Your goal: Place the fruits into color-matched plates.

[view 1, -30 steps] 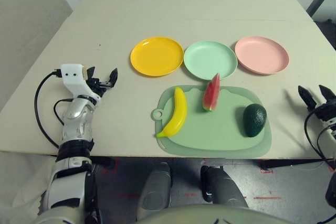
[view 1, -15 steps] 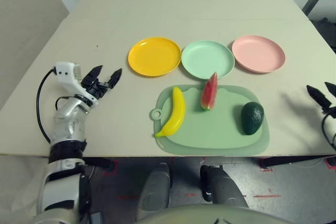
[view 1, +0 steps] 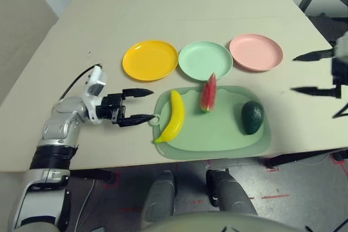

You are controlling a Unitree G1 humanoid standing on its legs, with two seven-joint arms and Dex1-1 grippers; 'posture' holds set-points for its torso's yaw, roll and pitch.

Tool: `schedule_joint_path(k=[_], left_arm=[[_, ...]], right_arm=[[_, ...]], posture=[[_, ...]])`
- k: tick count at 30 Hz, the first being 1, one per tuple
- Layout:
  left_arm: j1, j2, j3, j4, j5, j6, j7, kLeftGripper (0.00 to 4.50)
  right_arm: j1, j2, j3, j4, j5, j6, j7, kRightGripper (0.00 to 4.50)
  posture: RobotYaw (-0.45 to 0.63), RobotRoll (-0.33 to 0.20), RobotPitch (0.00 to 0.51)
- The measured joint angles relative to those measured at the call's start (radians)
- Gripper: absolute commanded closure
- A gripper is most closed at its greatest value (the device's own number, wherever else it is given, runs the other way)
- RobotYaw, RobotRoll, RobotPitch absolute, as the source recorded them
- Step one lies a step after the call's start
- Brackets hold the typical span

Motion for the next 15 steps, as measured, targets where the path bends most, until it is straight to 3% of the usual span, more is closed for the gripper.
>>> schedule_joint_path(k=[3, 7, 15], left_arm=[[-0.004, 0.0, -0.045, -0.069, -0.02, 0.025, -0.006, 0.03], [-0.007, -0.008, -0.052, -0.117, -0.03, 0.038, -0.007, 0.03], [0.013, -0.03, -0.051, -0.122, -0.002, 0.002, -0.003, 0.03]], right_arm=[[-0.052, -0.001, 0.148, -0.046, -0.032, -0.119, 0.004, 0.0], [-0.097, -0.001, 0.255, -0.079, -0.033, -0.152, 0.005, 0.0], [-0.129, 0.012, 0.365, -0.066, -0.059, -0.202, 0.005, 0.0]], posture=[[0.01, 0.0, 0.173], [0.03, 0.0, 0.176], [0.04, 0.0, 0.172]])
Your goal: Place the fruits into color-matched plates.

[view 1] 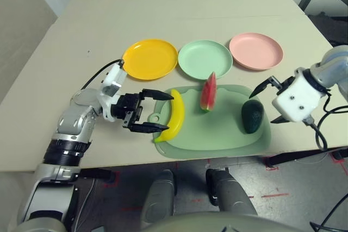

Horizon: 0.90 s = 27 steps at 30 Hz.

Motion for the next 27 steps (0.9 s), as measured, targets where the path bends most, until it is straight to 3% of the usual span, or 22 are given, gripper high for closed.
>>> schedule_joint_path(k=[17, 27], left_arm=[[0.028, 0.002, 0.013, -0.01, 0.001, -0.014, 0.009, 0.03], [0.031, 0.014, 0.012, 0.007, 0.004, -0.042, -0.003, 0.03]], right_arm=[[-0.026, 0.112, 0.021, 0.14, -0.095, -0.04, -0.001, 0.0], [0.049, 0.109, -0.017, 0.008, -0.092, 0.157, -0.001, 0.0]], posture=[[0.06, 0.0, 0.16], [0.04, 0.0, 0.153]])
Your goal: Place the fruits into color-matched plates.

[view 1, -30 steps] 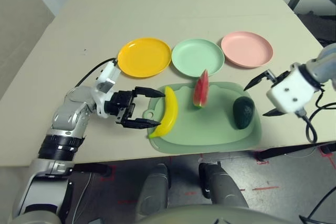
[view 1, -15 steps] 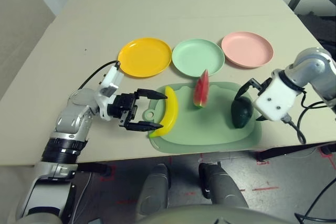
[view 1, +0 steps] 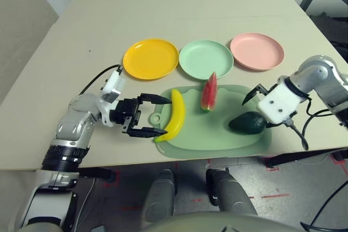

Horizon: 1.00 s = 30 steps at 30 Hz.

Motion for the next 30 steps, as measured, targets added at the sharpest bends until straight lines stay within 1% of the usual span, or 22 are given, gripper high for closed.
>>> schedule_joint_path(k=[5, 8, 14, 17, 19, 23, 24, 27, 30], left_arm=[[-0.001, 0.005, -0.007, 0.025, 0.0, -0.024, -0.001, 0.03], [-0.004, 0.005, -0.019, 0.032, 0.0, -0.039, -0.002, 0.03], [-0.024, 0.005, -0.042, 0.066, 0.0, -0.064, -0.003, 0.03], [-0.029, 0.005, -0.047, 0.084, 0.0, -0.076, -0.004, 0.03], [-0.033, 0.005, -0.051, 0.096, 0.0, -0.084, -0.005, 0.03], [-0.044, 0.005, -0.064, 0.108, 0.0, -0.098, -0.005, 0.03], [-0.044, 0.005, -0.068, 0.11, 0.0, -0.102, -0.005, 0.03], [-0.047, 0.006, -0.075, 0.118, 0.0, -0.11, -0.005, 0.03], [-0.049, 0.009, -0.083, 0.126, 0.0, -0.121, -0.005, 0.03]], right_arm=[[0.005, -0.032, -0.006, -0.025, 0.0, 0.054, 0.003, 0.0], [0.01, -0.069, -0.007, -0.037, 0.0, 0.082, 0.005, 0.0], [0.022, -0.177, -0.007, -0.109, 0.043, 0.148, 0.005, 0.0], [0.032, -0.231, -0.011, -0.164, 0.082, 0.239, 0.006, 0.0], [0.033, -0.232, -0.032, -0.221, 0.113, 0.358, 0.007, 0.0], [0.004, -0.202, -0.086, -0.363, 0.16, 0.726, -0.016, 0.0], [-0.014, -0.189, -0.099, -0.396, 0.169, 0.832, -0.034, 0.0], [-0.055, -0.136, -0.13, -0.477, 0.187, 1.068, -0.11, 0.0], [-0.047, -0.11, -0.145, -0.576, 0.205, 1.278, -0.205, 0.0]], posture=[[0.03, 0.0, 0.151], [0.02, 0.0, 0.151], [0.01, 0.0, 0.149], [0.0, 0.0, 0.15], [0.0, 0.0, 0.154], [0.0, 0.0, 0.158], [0.0, 0.0, 0.159], [0.0, 0.0, 0.163], [0.0, 0.0, 0.167]])
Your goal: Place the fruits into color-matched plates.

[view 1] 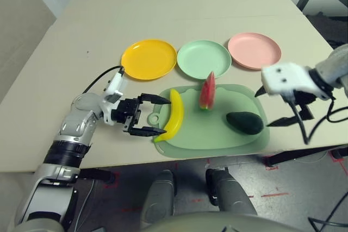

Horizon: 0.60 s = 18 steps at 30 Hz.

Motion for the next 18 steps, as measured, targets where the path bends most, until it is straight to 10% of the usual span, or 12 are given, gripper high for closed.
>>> schedule_joint_path(k=[18], left_arm=[[-0.019, 0.012, -0.002, 0.004, 0.001, 0.01, 0.0, 0.03]], right_arm=[[0.028, -0.042, 0.082, -0.265, 0.172, 0.499, -0.291, 0.0]], posture=[[0.0, 0.0, 0.176]])
